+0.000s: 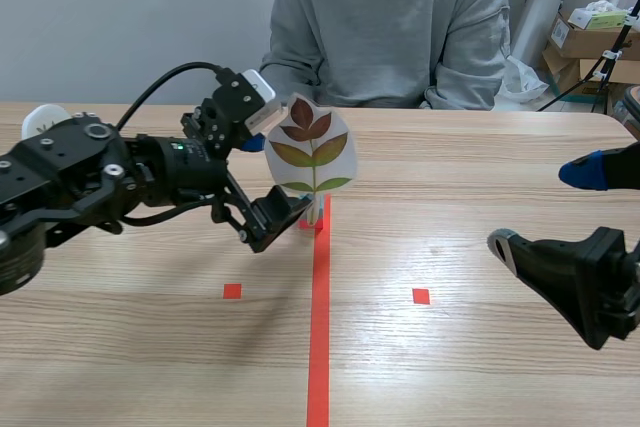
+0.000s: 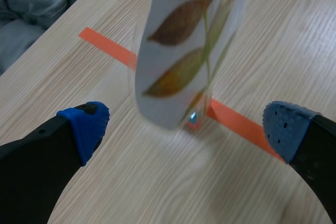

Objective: Do the leaf sorting experiment

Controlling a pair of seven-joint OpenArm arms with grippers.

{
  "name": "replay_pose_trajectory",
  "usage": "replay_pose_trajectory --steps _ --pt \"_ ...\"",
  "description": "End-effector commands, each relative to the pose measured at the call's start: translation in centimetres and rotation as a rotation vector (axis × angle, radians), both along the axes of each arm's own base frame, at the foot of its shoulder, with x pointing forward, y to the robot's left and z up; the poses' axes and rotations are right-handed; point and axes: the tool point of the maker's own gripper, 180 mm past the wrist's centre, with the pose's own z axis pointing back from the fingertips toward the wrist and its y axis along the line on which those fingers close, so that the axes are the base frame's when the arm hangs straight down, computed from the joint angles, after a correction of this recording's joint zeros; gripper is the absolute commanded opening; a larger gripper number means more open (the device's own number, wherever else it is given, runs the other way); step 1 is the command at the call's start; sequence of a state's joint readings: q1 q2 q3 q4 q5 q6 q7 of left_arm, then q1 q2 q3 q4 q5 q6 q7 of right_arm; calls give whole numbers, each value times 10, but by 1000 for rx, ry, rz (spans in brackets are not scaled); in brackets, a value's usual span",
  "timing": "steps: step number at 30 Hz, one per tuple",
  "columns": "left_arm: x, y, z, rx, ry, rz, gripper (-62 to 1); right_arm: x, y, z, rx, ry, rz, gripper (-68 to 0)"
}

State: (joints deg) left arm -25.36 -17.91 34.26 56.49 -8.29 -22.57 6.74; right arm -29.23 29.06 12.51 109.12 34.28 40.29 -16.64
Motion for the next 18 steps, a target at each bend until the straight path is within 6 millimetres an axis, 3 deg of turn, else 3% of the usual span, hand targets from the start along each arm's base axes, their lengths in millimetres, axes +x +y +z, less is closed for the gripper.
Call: replay_pose_trajectory --steps 1,12,14,18 --pt "5 -12 13 -40 -32 -10 14 5 0 8 9 -28 1 -41" --pt "10 -39 10 -71 -9 -23 11 5 0 8 9 -28 1 -41" --pt "10 -38 10 -61 -14 -26 -46 5 0 8 9 -28 1 -41" --pt "10 -38 10 -61 -13 -26 -233 5 0 8 9 -28 1 -41"
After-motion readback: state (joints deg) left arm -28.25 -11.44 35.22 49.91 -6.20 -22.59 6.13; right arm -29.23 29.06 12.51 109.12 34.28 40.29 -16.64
